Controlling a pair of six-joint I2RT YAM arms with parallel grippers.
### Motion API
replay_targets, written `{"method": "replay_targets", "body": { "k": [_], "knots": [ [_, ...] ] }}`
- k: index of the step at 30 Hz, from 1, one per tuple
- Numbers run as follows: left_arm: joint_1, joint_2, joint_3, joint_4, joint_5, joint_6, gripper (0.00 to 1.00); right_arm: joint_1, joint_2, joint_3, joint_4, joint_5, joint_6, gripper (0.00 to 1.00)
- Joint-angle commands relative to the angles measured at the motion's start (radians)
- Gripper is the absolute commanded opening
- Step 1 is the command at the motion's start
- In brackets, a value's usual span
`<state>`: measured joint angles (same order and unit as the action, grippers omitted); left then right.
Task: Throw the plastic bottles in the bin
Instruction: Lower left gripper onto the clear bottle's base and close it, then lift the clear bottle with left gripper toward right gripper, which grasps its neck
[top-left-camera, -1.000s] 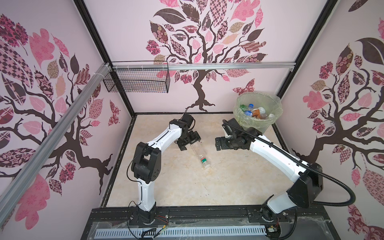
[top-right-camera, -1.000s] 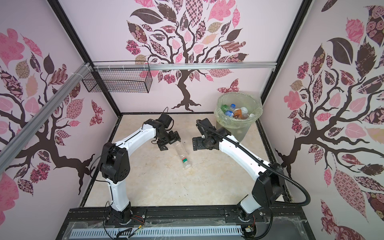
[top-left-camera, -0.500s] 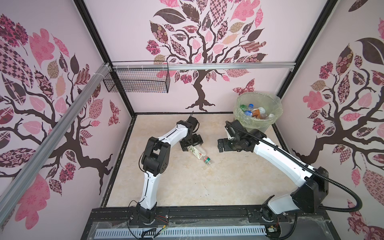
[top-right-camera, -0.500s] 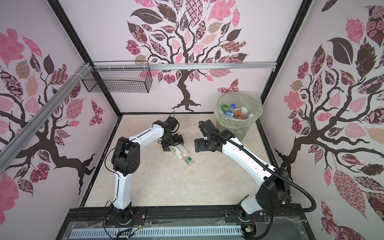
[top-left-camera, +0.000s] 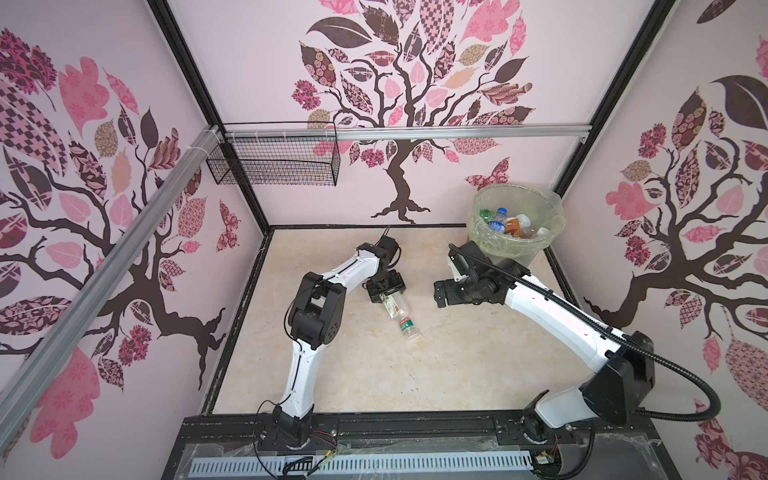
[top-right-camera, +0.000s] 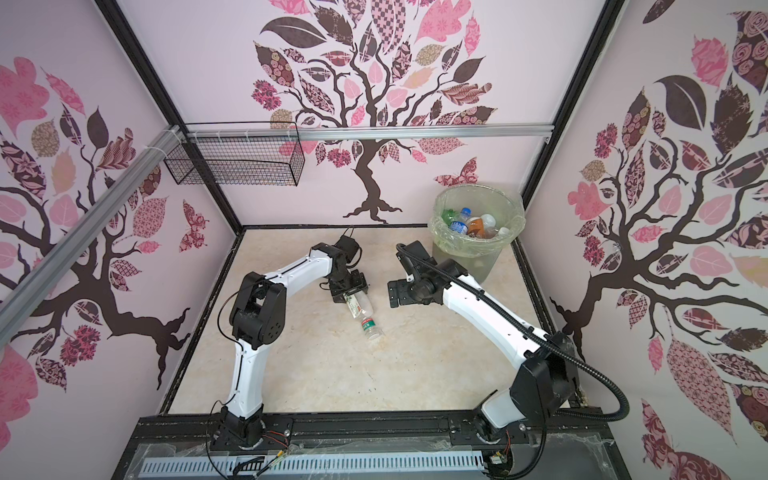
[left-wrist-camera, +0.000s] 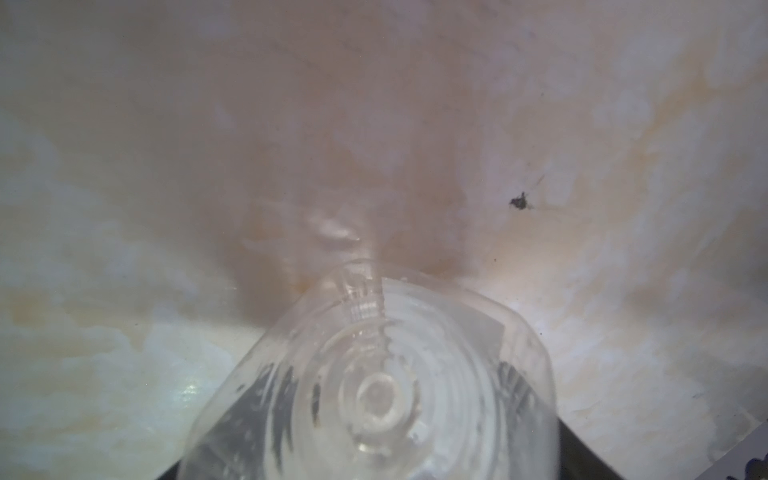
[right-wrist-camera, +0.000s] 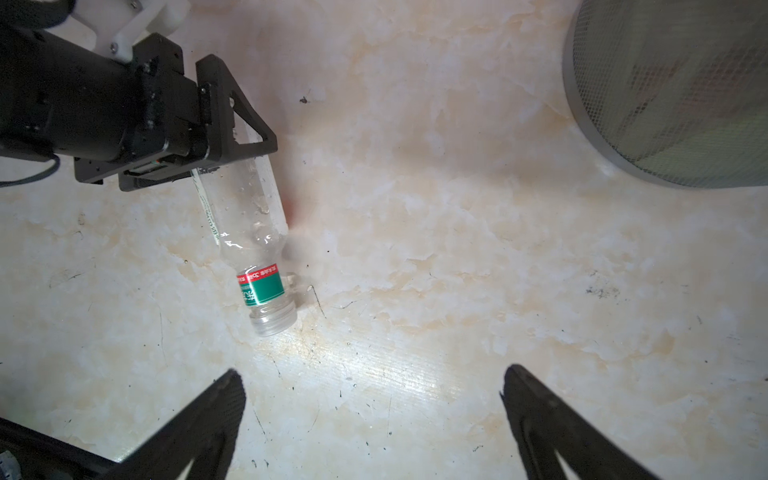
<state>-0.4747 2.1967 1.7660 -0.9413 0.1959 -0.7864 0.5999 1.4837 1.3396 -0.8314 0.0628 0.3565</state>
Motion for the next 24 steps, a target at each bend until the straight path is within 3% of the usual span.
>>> {"method": "replay_targets", "body": {
  "k": [1, 7, 15, 24],
  "knots": [
    [0.003, -0.021, 0.017, 0.005, 0.022, 0.008, 0.67, 0.003, 0.024, 0.026, -0.006, -0.014, -0.011, 0.99],
    [0.022, -0.11, 0.082, 0.024, 0.048, -0.036, 0.63, -0.014, 0.027, 0.072, 0.0, -0.099, 0.011, 1.0],
    [0.039, -0.258, 0.112, 0.228, 0.171, -0.289, 0.6, -0.036, 0.053, 0.235, -0.003, -0.221, 0.04, 1.0],
    [0.038, -0.273, 0.241, 0.234, 0.233, -0.309, 0.58, -0.035, 0.064, 0.239, 0.028, -0.285, 0.043, 0.99]
  ]
}}
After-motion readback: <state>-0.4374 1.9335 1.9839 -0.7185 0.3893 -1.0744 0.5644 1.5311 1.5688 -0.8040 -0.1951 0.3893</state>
